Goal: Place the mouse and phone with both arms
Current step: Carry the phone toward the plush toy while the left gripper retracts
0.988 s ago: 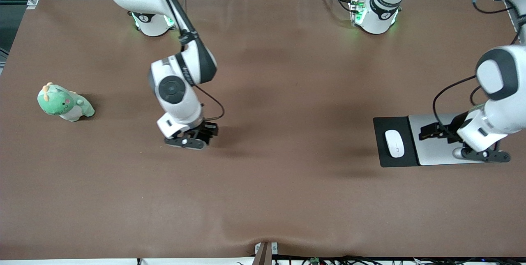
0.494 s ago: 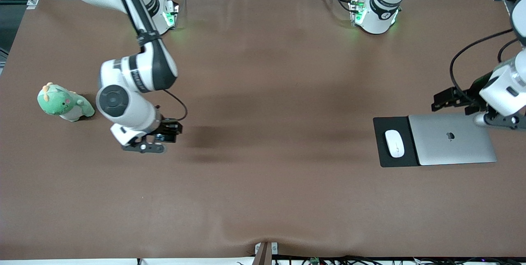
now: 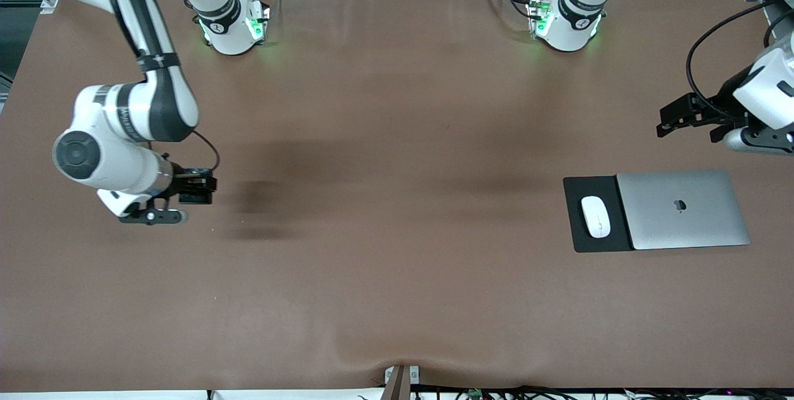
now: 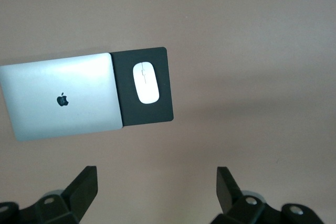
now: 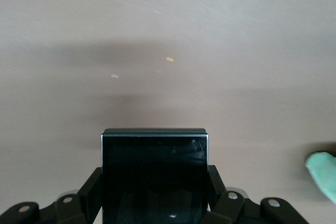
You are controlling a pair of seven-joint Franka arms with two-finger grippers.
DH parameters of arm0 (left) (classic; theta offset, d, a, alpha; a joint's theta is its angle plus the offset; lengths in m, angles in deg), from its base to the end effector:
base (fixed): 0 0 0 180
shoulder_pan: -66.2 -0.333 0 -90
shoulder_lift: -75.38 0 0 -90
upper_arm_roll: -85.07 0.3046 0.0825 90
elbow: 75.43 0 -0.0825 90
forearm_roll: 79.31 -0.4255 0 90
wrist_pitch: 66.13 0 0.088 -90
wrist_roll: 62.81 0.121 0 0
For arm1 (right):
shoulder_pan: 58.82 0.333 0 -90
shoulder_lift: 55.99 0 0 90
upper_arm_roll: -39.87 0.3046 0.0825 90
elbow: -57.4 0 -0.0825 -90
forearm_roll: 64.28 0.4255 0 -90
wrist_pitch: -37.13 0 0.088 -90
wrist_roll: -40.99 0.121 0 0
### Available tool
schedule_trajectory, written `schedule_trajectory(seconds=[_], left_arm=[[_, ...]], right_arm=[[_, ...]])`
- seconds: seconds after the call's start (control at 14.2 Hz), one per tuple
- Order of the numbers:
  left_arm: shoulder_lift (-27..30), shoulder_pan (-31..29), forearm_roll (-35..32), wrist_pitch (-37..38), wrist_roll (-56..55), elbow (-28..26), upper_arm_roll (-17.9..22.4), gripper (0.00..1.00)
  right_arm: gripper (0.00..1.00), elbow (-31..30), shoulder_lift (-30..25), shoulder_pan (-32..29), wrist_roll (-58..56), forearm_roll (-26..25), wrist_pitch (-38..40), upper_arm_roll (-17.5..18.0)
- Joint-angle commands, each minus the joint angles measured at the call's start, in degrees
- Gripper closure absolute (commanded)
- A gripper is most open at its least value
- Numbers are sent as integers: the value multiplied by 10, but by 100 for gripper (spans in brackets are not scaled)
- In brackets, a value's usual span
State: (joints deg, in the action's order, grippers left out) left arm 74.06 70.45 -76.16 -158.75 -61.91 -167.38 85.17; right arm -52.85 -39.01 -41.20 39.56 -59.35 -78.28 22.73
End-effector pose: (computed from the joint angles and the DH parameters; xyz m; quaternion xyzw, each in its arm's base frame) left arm 0.6036 -0.0502 0.5719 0.9987 -0.0426 -0.0064 0.0273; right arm 0.6186 0.0144 0.2796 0.9954 -0.0036 -0.0957 0.0058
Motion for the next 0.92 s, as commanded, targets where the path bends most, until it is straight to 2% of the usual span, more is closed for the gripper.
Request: schedule_trajectory(seconds=[0.0, 0.28, 0.71, 0.85], left_arm=[[28, 1, -15, -8, -25, -41, -11, 0], [44, 15, -14, -47, -32, -85, -11, 0], [34, 35, -17, -48, -43, -58, -5, 0], [34, 35, -43, -44, -45, -50, -9, 0]], right_arm=[[100, -32, -27, -49, -43, -9, -7, 7], [100, -78, -27, -103, -128, -9, -57, 8], [100, -181, -43, -128, -154, -9, -165, 7], [100, -215, -49, -136, -169, -10, -211, 7]])
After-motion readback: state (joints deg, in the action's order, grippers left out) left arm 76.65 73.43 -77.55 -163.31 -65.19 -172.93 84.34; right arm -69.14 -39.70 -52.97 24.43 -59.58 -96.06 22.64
